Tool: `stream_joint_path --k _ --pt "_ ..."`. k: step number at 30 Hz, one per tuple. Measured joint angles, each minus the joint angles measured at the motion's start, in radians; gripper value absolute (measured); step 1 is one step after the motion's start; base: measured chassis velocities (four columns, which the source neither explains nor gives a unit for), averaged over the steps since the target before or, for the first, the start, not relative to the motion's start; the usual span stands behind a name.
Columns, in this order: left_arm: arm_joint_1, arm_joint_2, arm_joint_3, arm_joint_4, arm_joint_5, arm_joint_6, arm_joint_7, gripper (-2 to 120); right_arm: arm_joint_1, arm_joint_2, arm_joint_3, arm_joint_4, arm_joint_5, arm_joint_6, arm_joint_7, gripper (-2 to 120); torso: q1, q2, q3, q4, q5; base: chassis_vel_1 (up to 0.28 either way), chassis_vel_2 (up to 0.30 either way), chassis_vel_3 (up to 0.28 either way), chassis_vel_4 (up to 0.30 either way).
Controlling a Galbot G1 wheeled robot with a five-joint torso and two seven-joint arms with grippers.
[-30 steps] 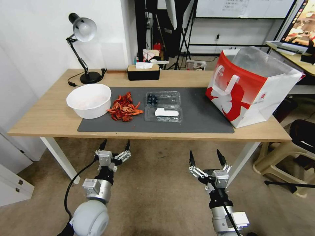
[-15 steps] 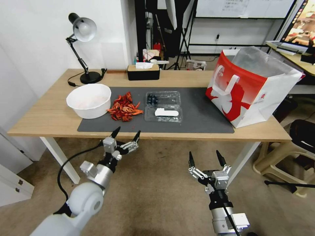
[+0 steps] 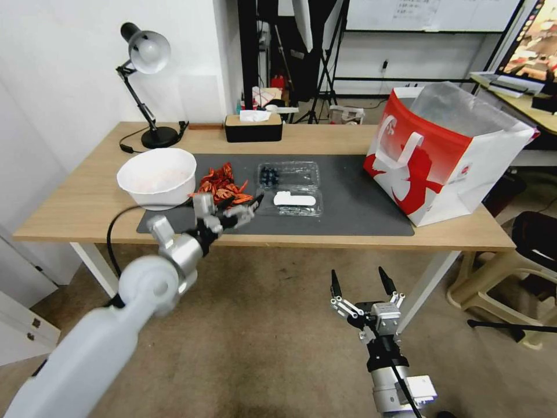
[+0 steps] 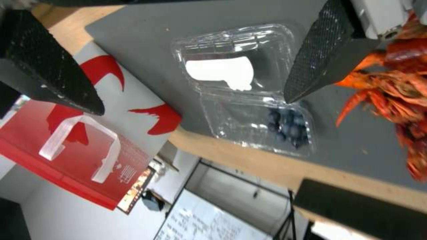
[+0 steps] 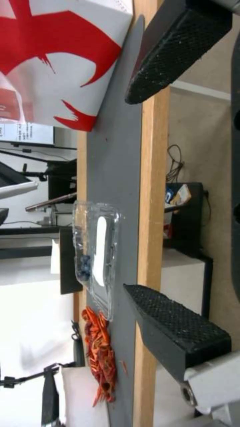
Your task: Close the takeout container lid, then place the container into the takeout bag.
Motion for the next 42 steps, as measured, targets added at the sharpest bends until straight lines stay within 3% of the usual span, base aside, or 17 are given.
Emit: stream_joint_path --k 3,6,9,17,30,42 --pt "-0.032 -0.001 0.004 0.032 -0.050 0.037 -0.001 100 0.004 -0.002 -0.003 -0.006 0.001 -0.002 -0.001 100 0.000 0.000 0.000 0.0001 0.0001 0.000 0.000 0.000 0.000" --pt "-0.099 -0.007 0.009 0.100 -0.145 0.153 -0.008 100 0.007 -0.003 -0.006 -0.014 0.002 -0.004 -0.002 100 0.000 0.000 0.000 0.0000 0.0000 0.000 0.000 0.000 0.000" --pt "-0.145 -0.008 0.013 0.149 -0.201 0.212 -0.012 100 0.012 -0.004 -0.008 -0.018 0.002 -0.006 -0.002 100 0.000 0.000 0.000 0.0000 0.0000 0.000 0.000 0.000 0.000" --pt "-0.264 -0.032 0.040 0.271 -0.281 0.329 -0.009 100 0.020 -0.008 -0.012 -0.030 0.003 -0.011 -0.003 100 0.000 0.000 0.000 -0.0001 0.0000 0.000 0.000 0.000 0.000" --pt "-0.362 -0.089 0.122 0.404 -0.269 0.392 0.003 100 0.019 -0.014 -0.013 -0.033 0.004 -0.013 -0.004 100 0.000 0.000 0.000 0.0001 0.0001 0.000 0.000 0.000 0.000" --pt "-0.391 -0.108 0.152 0.448 -0.239 0.396 -0.008 100 0.019 -0.015 -0.012 -0.035 0.004 -0.013 -0.005 100 0.000 0.000 0.000 0.0002 0.0000 0.000 0.000 0.000 0.000"
